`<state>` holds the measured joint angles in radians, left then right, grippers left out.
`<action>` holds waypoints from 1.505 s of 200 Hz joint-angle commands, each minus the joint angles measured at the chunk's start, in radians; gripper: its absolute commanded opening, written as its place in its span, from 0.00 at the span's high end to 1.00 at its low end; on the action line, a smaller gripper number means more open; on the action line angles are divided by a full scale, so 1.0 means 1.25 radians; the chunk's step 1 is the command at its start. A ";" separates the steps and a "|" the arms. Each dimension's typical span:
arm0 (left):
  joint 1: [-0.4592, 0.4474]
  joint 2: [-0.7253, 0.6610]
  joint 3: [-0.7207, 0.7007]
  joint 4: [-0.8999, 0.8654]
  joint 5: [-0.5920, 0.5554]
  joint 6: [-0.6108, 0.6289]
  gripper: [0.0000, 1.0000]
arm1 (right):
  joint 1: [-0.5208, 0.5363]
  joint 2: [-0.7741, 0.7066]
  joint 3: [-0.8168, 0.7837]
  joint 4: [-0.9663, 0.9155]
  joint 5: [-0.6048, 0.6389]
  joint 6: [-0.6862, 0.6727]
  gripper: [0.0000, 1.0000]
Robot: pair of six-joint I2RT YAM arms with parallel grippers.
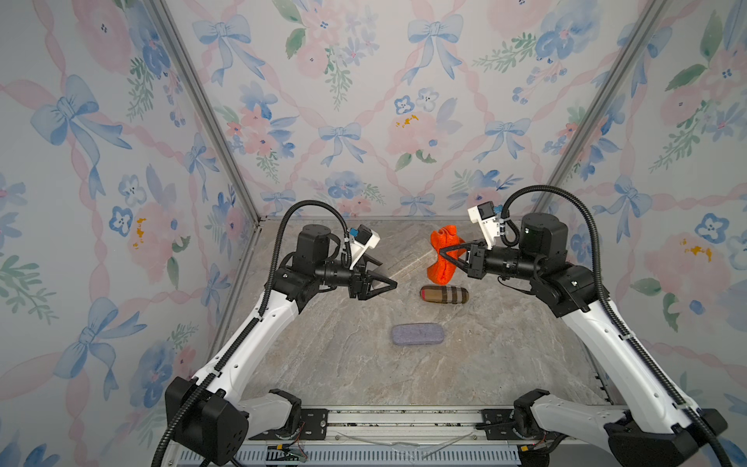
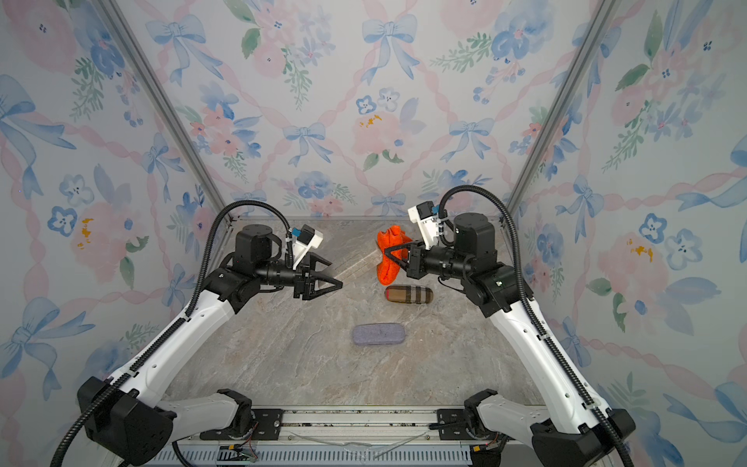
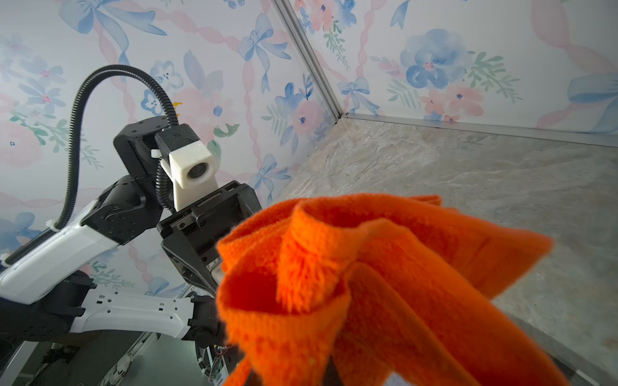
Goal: Wipe the eyeglass case
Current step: Wipe the dirt from the eyeglass case.
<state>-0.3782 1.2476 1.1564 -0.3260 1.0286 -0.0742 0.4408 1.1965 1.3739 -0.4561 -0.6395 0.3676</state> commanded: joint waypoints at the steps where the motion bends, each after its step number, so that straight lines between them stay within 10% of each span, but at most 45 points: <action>1: -0.025 0.013 0.017 0.052 0.066 0.036 0.72 | 0.077 0.056 0.007 0.012 -0.097 -0.001 1.00; 132: -0.060 0.057 0.045 -0.030 0.113 0.134 0.72 | 0.023 0.212 0.154 -0.262 -0.271 -0.289 1.00; 252: -0.059 0.039 0.033 -0.036 0.153 0.135 0.72 | -0.035 0.220 0.188 -0.344 0.000 -0.368 1.00; 301: -0.061 0.048 -0.007 -0.075 0.016 0.167 0.72 | -0.081 0.144 0.226 -0.307 -0.078 -0.302 1.00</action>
<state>-0.4515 1.3209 1.1610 -0.4469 1.0977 0.0803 0.3534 1.4467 1.5913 -0.8482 -0.6621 -0.0525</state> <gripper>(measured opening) 0.670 0.093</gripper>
